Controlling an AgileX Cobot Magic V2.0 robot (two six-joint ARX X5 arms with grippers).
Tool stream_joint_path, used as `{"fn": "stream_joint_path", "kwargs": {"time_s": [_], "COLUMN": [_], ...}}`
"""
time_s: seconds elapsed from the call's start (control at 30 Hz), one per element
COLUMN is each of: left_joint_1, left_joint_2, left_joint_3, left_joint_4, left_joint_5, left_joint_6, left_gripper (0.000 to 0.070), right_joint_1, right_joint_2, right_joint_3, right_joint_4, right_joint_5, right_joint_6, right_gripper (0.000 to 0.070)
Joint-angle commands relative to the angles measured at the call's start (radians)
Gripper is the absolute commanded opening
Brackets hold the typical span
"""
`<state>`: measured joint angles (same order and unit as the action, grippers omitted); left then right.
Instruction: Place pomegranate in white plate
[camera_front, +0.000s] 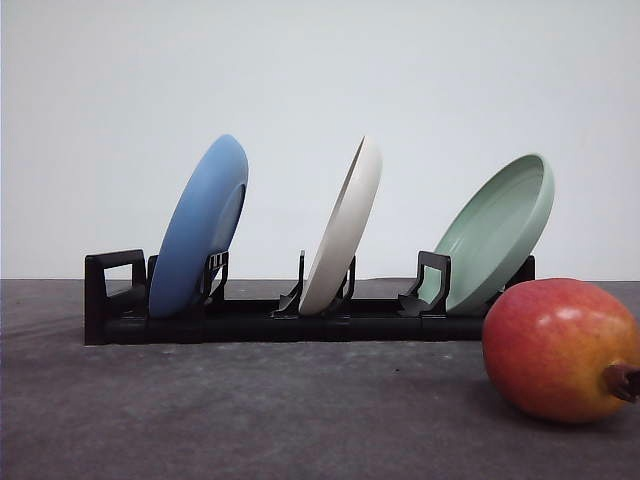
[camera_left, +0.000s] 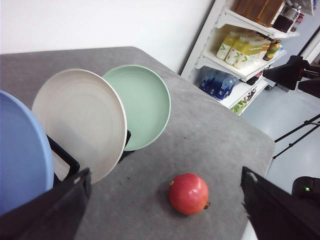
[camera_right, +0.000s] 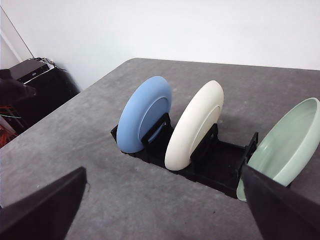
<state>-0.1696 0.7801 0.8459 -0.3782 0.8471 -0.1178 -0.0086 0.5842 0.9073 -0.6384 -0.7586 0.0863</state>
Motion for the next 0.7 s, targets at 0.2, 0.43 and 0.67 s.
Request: {"fn": "stream_joint_path", "kwargs": {"time_s": [0.2, 0.43, 0.67], "left_joint_1": [-0.174, -0.337, -0.445], "left_joint_2": [0.152, 0.391, 0.671], "left_joint_3": [0.069, 0.257, 0.515], "left_joint_4": [0.012, 0.002, -0.062], "left_joint_5": [-0.2, -0.378, -0.509], "left_joint_6": [-0.029, -0.029, -0.033], "left_gripper": [0.0597, 0.0597, 0.0596], "right_joint_1": [0.0, 0.0, 0.0], "right_joint_2": [0.003, 0.003, 0.003], "right_joint_3": [0.016, 0.016, 0.016], "right_joint_4": [0.009, 0.009, 0.009], "right_joint_5": [-0.001, -0.001, -0.001], "right_joint_6": [0.052, 0.063, 0.063], "right_gripper": [0.0649, 0.0649, 0.0649]}}
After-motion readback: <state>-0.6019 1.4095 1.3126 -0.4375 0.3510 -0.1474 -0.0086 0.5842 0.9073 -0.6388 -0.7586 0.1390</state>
